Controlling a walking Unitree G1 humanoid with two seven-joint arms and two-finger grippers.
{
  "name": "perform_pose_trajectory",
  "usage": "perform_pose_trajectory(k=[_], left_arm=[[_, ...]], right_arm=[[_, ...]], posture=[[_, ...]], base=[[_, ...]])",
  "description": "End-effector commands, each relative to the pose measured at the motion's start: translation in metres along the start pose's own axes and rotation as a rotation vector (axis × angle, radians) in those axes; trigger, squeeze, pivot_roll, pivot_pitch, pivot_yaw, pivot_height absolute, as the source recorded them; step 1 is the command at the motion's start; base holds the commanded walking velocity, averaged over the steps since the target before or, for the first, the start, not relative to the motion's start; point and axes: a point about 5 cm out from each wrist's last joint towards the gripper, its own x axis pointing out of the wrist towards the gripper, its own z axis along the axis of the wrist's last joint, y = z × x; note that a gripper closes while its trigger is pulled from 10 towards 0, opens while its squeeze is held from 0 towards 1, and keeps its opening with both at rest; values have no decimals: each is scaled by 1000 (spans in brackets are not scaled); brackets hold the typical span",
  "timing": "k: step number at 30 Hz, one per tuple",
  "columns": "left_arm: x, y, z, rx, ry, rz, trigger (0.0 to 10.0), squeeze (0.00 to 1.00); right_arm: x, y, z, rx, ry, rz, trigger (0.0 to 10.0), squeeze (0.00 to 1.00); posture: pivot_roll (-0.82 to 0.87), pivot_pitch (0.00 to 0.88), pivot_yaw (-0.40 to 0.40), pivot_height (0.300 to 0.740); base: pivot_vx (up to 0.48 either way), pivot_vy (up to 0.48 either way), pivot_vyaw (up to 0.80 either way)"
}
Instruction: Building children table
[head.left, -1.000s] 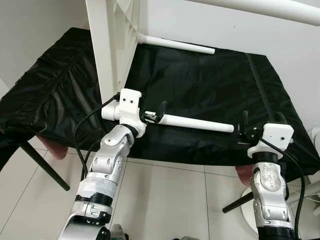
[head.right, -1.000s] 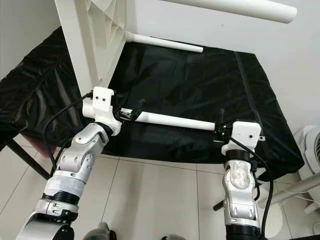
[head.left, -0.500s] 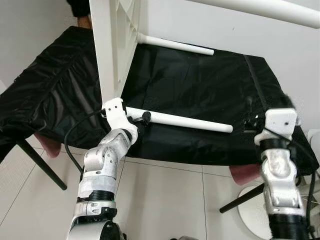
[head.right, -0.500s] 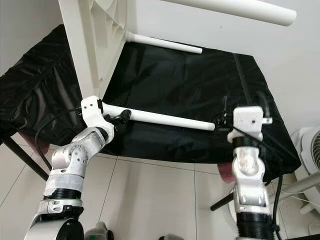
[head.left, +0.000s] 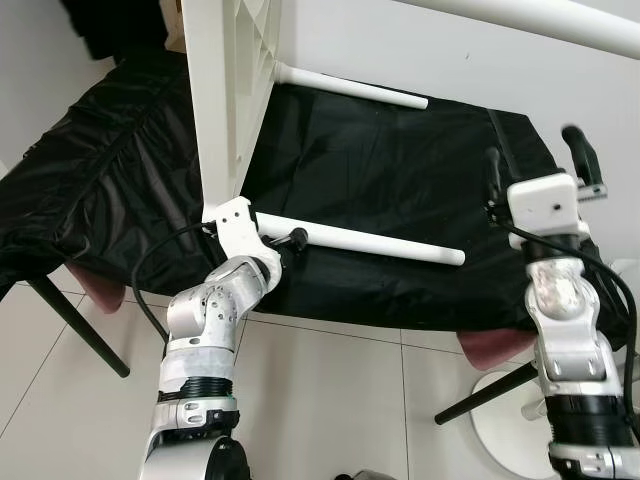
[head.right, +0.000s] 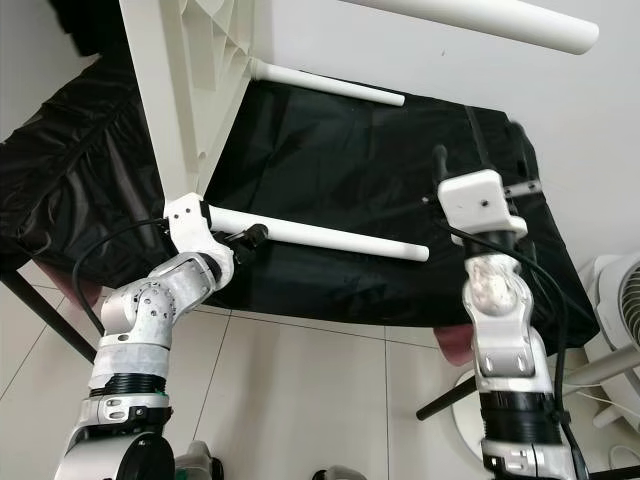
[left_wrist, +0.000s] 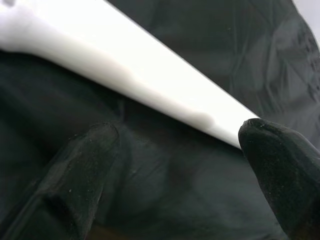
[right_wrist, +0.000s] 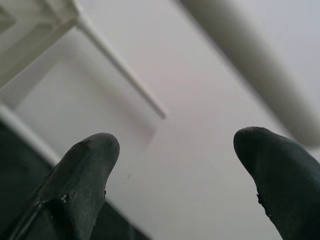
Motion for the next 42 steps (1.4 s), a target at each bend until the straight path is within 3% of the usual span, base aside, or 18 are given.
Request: perform_pose_trajectory(k=[1, 6, 18, 32, 35, 42], left_arm=[[0, -3, 2, -2, 5, -2, 10000, 0], [-1, -6, 3, 15, 6, -12, 10000, 0], [-2, -11, 2, 29, 7, -23, 10000, 0], [-2, -13, 1, 37, 13, -28, 10000, 0], [-2, -15, 0, 39, 16, -33, 10000, 0], [-3, -15, 0, 40, 17, -33, 10000, 0]], right_arm=[[4, -2, 7, -46, -44, -10, 10000, 0], [16, -1, 20, -146, -140, -17, 10000, 0], [37, 12, 40, -244, -280, 18, 10000, 0], [61, 16, 50, -242, -316, 66, 10000, 0], [77, 15, 56, -273, -330, 104, 10000, 0], [95, 14, 60, -306, -321, 142, 10000, 0]], posture=[[67, 19, -89, 740], [69, 22, -88, 740], [68, 24, -89, 740], [58, 28, -89, 740], [55, 31, -90, 740], [54, 32, -93, 740]], base=[[0, 0, 0], [0, 0, 0], [0, 0, 0], [0, 0, 0], [0, 0, 0], [0, 0, 0]])
